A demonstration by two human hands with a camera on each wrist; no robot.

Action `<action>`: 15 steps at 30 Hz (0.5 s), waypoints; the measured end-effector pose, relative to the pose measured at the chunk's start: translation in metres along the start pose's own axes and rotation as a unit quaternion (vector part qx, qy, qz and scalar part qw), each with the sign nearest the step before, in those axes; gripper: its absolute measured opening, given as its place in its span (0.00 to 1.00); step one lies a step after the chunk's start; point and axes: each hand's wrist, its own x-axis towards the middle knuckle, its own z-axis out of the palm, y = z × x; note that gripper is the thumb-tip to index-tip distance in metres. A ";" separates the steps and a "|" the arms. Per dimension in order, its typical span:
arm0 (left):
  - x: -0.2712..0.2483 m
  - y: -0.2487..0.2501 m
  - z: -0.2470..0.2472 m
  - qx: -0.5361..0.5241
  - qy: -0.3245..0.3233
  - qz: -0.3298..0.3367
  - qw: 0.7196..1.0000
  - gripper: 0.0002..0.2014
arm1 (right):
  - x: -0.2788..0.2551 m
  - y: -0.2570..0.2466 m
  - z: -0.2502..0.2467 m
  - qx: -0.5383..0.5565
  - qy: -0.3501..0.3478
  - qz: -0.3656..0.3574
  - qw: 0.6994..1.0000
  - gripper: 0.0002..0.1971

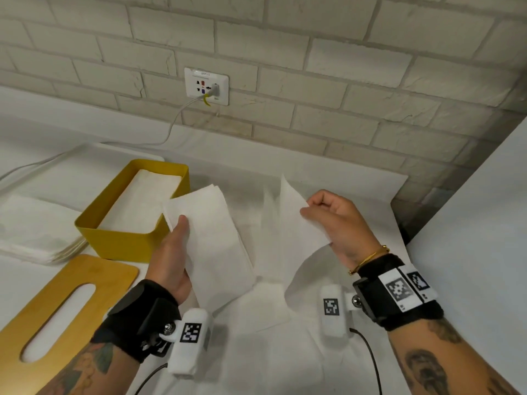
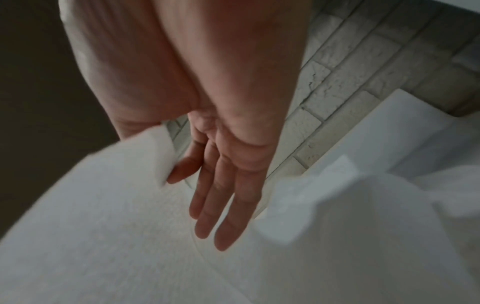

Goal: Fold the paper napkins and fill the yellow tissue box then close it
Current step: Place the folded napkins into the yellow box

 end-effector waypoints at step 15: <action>-0.004 -0.012 -0.001 0.011 -0.016 -0.020 1.000 0.18 | -0.039 0.061 -0.037 0.177 0.134 0.181 0.958 0.11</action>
